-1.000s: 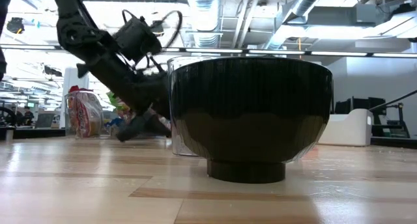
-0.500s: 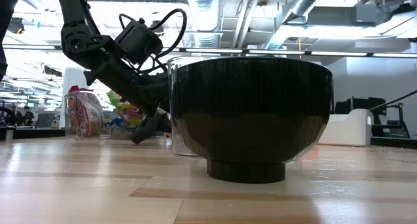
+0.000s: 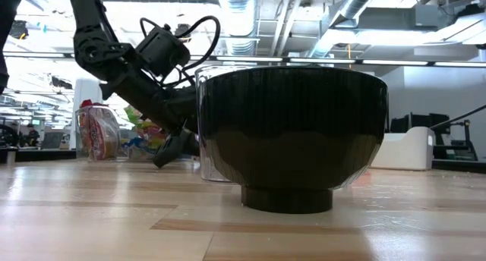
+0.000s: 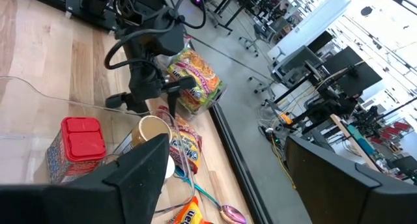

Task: Pick & Place Food Item
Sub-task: Put the red noodle pack into the top transparent bin

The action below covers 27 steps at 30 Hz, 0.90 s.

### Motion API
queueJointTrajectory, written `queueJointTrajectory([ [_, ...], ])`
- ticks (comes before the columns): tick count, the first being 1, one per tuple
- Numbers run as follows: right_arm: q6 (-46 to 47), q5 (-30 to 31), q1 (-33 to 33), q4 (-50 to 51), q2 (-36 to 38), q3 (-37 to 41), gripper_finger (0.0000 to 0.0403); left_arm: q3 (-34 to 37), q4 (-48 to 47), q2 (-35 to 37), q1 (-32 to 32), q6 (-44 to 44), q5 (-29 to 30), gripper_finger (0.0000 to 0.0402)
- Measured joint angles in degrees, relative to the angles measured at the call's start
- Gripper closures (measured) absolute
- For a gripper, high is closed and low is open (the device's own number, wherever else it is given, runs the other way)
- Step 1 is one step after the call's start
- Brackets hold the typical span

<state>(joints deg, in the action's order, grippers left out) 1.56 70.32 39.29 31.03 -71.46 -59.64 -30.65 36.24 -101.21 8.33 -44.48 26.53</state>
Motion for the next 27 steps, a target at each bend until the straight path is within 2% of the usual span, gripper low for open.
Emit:
queueJointTrajectory([
  [8, 0.17, -0.01, 0.01, -0.1, 0.0, 0.0, 0.0104, 0.02, -1.36, 0.02, 1.84, 5.92, -0.66, 0.0215],
  [12, 0.15, -0.02, 0.0, -0.06, 0.0, 0.0, 0.0104, 0.06, -1.59, -0.08, 2.66, 10.08, -0.59, 0.026],
  [19, 0.13, -1.67, 0.0, 0.01, 0.0, 0.0, 0.0104, 0.1, -1.55, -0.15, 2.57, 12.23, -0.33, 0.0387],
  [27, 0.07, -1.73, 0.0, 0.04, 0.0, 0.0, 0.0104, 0.14, -1.1, -0.2, 1.96, 13.52, 2.85, 0.04],
])
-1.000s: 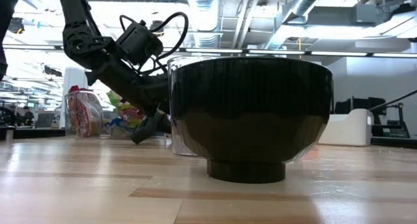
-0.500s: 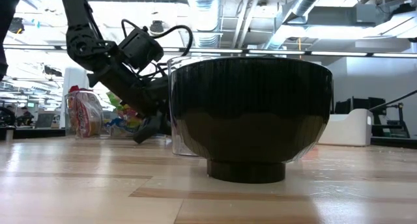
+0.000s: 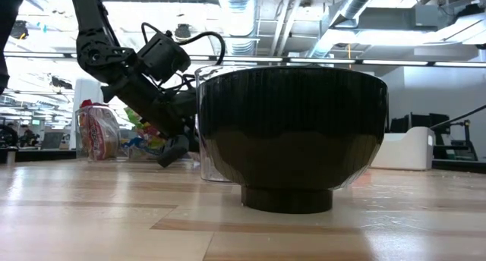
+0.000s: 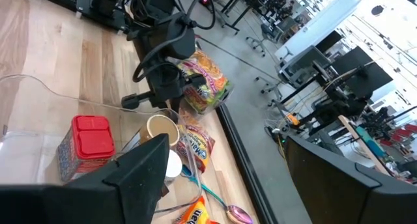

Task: Pick & Place Food Item
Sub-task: Put the red noodle pack into the top transparent bin

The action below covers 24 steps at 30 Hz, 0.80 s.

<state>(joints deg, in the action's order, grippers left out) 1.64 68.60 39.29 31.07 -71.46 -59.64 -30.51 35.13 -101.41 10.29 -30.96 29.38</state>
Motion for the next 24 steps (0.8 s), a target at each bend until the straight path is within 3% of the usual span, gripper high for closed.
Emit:
queueJointTrajectory([
  [8, -0.07, 0.0, 0.0, 0.0, 0.0, 0.0, 0.0104, -0.01, -0.41, 0.02, -3.75, -0.18, 6.48, 0.0401],
  [16, -0.06, 0.0, 0.0, 0.0, 0.0, 0.0, 0.0104, -0.09, -2.01, 0.24, -7.43, -0.15, 16.95, 0.0401],
  [24, -0.05, -0.01, 0.0, 0.0, 0.0, 0.0, 0.0104, 0.03, -5.71, 7.89, -12.31, -0.24, 22.34, 0.0401],
])
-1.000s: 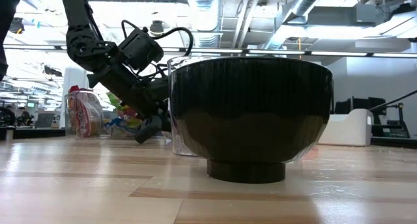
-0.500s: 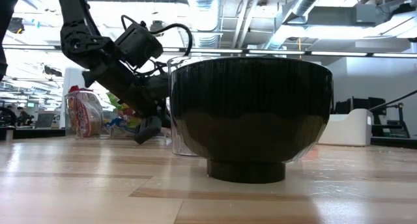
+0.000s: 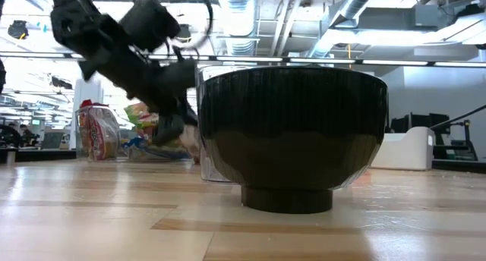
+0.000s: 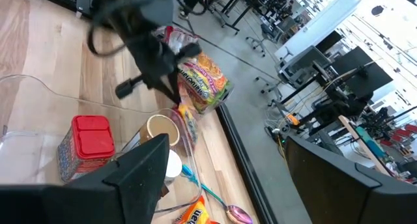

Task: Pick & Place Food Item
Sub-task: Put the red noodle pack into the top transparent bin

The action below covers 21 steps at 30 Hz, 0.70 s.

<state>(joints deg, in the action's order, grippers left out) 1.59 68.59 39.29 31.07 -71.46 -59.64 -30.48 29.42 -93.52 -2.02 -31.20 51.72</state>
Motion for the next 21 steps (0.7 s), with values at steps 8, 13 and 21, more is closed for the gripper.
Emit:
queueJointTrajectory([
  [8, 0.08, -0.01, 0.0, 0.0, 0.0, 0.0, 0.0104, -0.04, -4.79, 14.28, -4.7, 0.1, 2.87, 0.0401],
  [13, 0.08, -0.01, 0.0, 0.0, 0.0, 0.0, 0.0104, -0.05, -8.92, 21.16, -5.76, 0.04, 5.49, 0.0401],
  [21, 0.06, -0.05, 0.0, 0.03, 0.0, 0.0, 0.0104, -0.06, -15.13, 27.76, -7.54, -0.03, 13.58, 0.0401],
])
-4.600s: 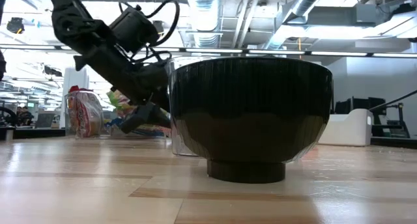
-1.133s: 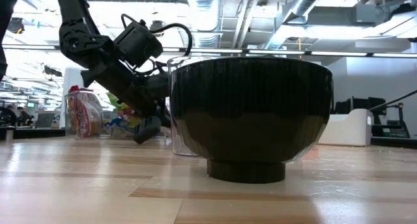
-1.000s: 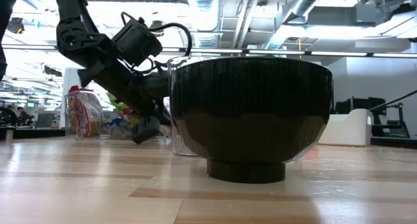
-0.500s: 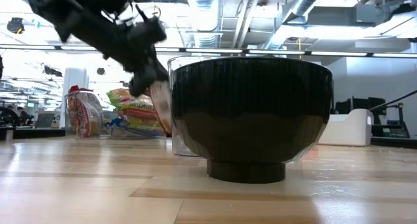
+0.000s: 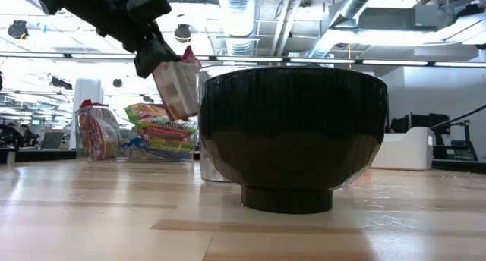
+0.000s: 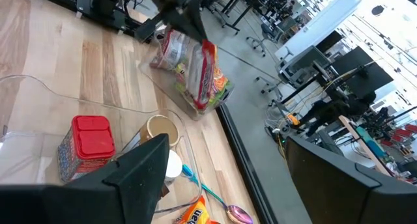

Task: Pick & Place Food Item
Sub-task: Put the red noodle pack into the top transparent bin

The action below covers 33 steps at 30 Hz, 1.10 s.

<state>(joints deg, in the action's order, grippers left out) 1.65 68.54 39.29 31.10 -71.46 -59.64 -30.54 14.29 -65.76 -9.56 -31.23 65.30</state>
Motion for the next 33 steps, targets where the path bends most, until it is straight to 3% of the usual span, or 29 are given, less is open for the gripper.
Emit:
queueJointTrajectory([
  [7, -0.02, -1.16, 0.0, 0.01, 0.0, 0.0, 0.0104, 0.0, -0.4, 0.68, -1.75, -3.82, 14.26, 0.0401],
  [15, -0.08, -1.17, 0.0, 0.04, 0.0, 0.0, 0.0104, 0.0, 3.45, 0.92, -2.87, -2.91, 24.61, 0.0401],
  [26, -0.07, -1.19, 0.0, 0.27, 0.0, 0.0, 0.0104, -0.02, 38.41, 0.94, -2.2, -3.44, 23.63, 0.0401],
  [33, -0.09, -1.19, 0.0, 0.65, 0.0, 0.0, 0.0104, -1.96, 47.03, 3.13, 5.75, -3.02, 6.49, 0.0401],
])
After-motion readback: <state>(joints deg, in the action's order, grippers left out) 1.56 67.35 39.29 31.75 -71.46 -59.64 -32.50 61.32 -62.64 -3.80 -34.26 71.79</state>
